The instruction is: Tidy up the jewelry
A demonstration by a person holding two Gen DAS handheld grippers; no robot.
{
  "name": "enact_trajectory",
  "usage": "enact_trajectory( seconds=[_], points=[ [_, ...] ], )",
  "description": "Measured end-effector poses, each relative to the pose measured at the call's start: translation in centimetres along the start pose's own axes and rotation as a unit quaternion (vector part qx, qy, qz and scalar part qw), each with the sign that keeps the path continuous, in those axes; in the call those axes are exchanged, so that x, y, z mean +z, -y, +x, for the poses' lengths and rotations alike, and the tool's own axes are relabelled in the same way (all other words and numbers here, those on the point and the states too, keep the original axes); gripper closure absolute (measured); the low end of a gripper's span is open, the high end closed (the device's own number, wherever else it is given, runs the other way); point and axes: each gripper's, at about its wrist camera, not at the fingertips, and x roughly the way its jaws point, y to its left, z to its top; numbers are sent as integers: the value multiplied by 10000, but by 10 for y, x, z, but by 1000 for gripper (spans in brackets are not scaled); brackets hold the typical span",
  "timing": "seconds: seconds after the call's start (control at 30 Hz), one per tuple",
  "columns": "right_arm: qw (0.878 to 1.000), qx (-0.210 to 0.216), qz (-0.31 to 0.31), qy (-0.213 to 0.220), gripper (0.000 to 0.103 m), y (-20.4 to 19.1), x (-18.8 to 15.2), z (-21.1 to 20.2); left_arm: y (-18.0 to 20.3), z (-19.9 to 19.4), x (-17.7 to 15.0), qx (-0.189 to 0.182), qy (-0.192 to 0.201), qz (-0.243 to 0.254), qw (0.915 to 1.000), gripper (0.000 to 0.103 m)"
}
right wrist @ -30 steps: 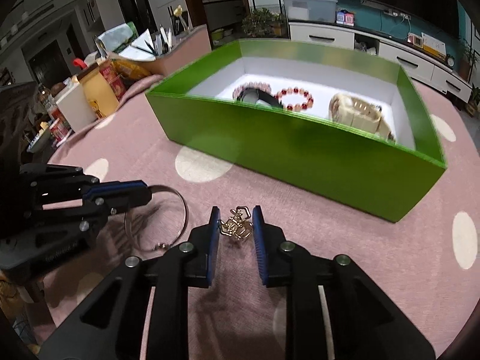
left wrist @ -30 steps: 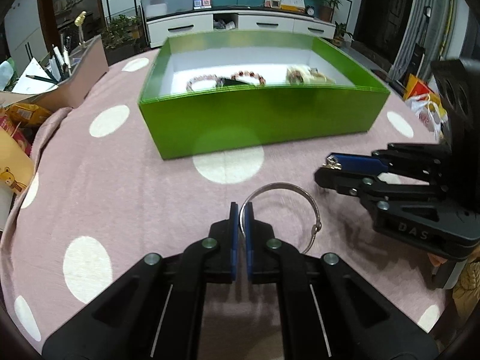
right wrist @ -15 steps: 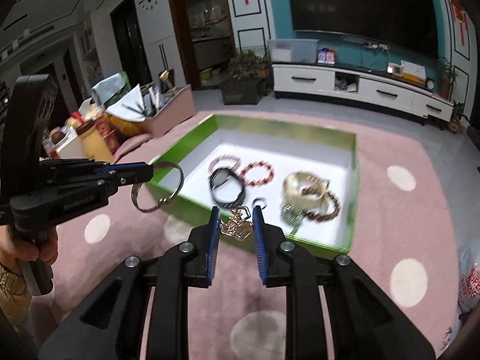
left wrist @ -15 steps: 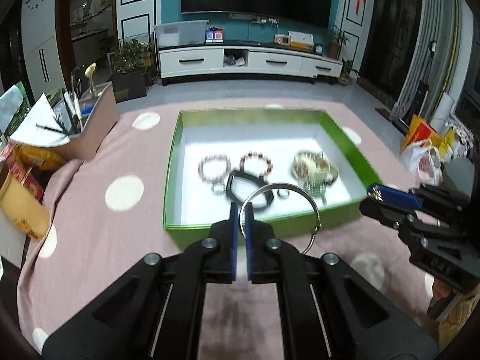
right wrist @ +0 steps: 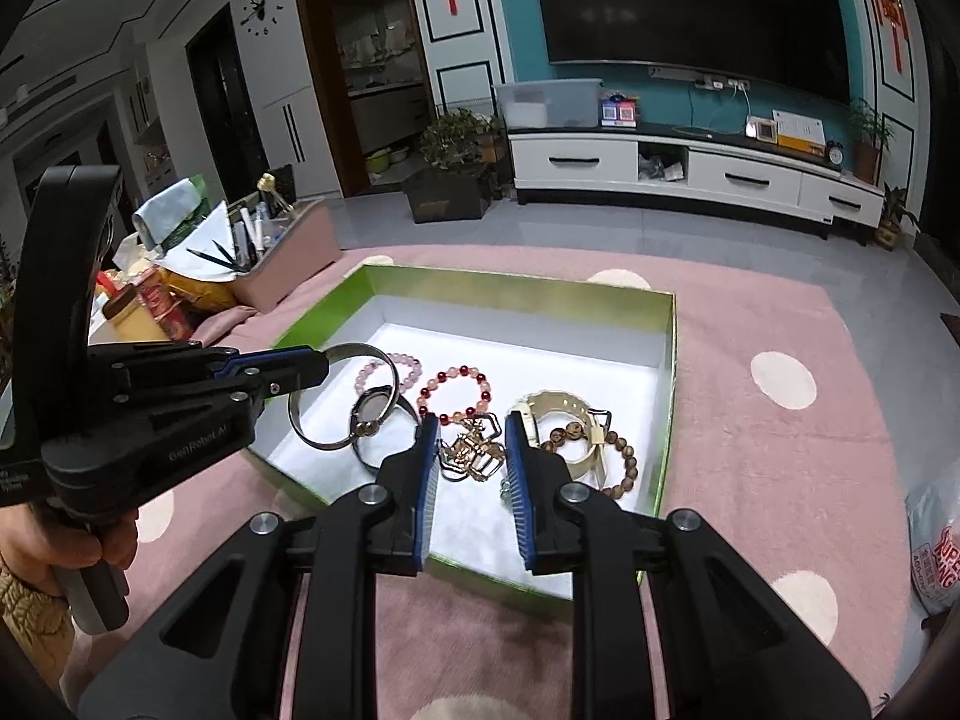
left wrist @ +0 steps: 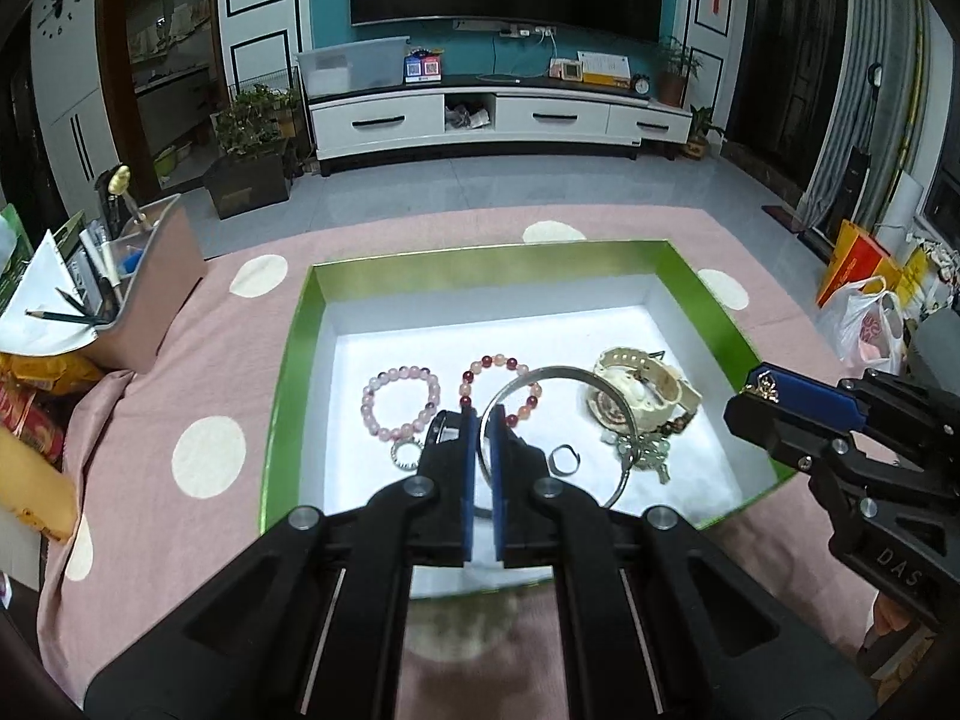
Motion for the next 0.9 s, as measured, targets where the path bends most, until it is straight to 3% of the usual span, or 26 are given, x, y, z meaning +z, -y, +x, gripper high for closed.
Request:
enact_trajectory(
  seconds=[0.33,0.4,0.47,0.57,0.63,0.67,0.7,0.8,0.9],
  points=[
    [9991,-105,108,-390,81,9,1,39,-2,38,7,76,-250,-47,9996,96],
    [9988,-98,146,-460,74,10,1,42,-3,39,6,68,-255,-44,9996,93],
    [9989,-143,128,-434,73,10,1,40,-4,37,7,81,-250,-40,9996,84],
    [9986,-219,150,-453,61,10,5,31,-7,30,9,77,-232,-105,9996,49],
    [9983,-331,131,-459,41,9,10,21,-9,21,12,90,-210,-135,9996,27],
    [9981,-399,105,-467,35,8,14,15,-10,16,14,91,-217,-153,9996,21],
    [9975,-495,78,-495,23,6,18,9,-12,11,17,109,-217,-176,9996,13],
    [9957,-724,88,-573,4,6,29,-5,-16,-6,28,265,-230,-243,9991,2],
    [9932,-910,172,-704,1,7,43,-21,-20,-23,40,351,-311,-337,9983,2]
  ],
)
